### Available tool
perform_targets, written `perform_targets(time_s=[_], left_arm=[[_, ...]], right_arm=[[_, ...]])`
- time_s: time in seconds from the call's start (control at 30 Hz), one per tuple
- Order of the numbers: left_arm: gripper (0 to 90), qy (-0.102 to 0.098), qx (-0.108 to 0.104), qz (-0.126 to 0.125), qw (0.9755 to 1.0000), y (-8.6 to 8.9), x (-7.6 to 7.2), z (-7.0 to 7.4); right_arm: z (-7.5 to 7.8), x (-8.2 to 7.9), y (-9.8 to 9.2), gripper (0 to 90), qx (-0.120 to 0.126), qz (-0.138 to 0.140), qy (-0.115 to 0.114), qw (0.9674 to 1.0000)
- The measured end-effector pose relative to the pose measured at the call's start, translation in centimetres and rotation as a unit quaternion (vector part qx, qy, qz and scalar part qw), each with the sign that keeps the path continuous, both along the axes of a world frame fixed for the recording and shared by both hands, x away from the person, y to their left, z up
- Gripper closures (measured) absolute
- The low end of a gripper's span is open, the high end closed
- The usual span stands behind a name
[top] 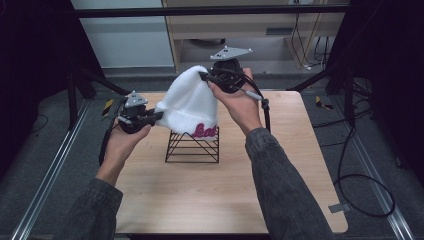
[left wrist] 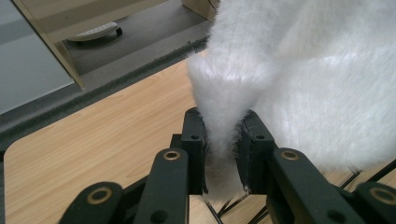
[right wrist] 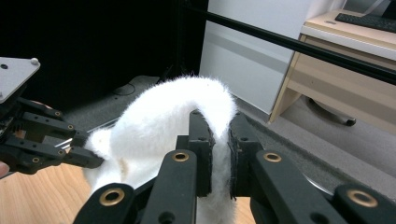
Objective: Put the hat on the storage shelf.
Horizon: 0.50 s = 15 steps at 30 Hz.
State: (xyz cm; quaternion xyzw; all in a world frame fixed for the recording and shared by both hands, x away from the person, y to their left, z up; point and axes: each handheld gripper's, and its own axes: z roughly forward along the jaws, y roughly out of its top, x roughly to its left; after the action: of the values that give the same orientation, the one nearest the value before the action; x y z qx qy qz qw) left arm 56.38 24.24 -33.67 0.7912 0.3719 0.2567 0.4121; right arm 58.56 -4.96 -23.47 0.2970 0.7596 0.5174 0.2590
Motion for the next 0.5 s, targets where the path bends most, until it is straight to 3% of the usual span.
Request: perform_targets(time_s=[0.27, 0.5], left_arm=[[74.6, -0.002, 0.0, 0.005, 1.0, 0.47, 0.12, 0.03], [74.5, -0.005, -0.003, -0.001, 1.0, 0.7, -0.63, -0.36]], right_arm=[[0.02, 0.03, 0.35, 83.0, -0.001, 0.002, 0.001, 1.0], [-0.02, -0.25, 0.48, 82.9, -0.008, 0.008, 0.0, 0.9999]])
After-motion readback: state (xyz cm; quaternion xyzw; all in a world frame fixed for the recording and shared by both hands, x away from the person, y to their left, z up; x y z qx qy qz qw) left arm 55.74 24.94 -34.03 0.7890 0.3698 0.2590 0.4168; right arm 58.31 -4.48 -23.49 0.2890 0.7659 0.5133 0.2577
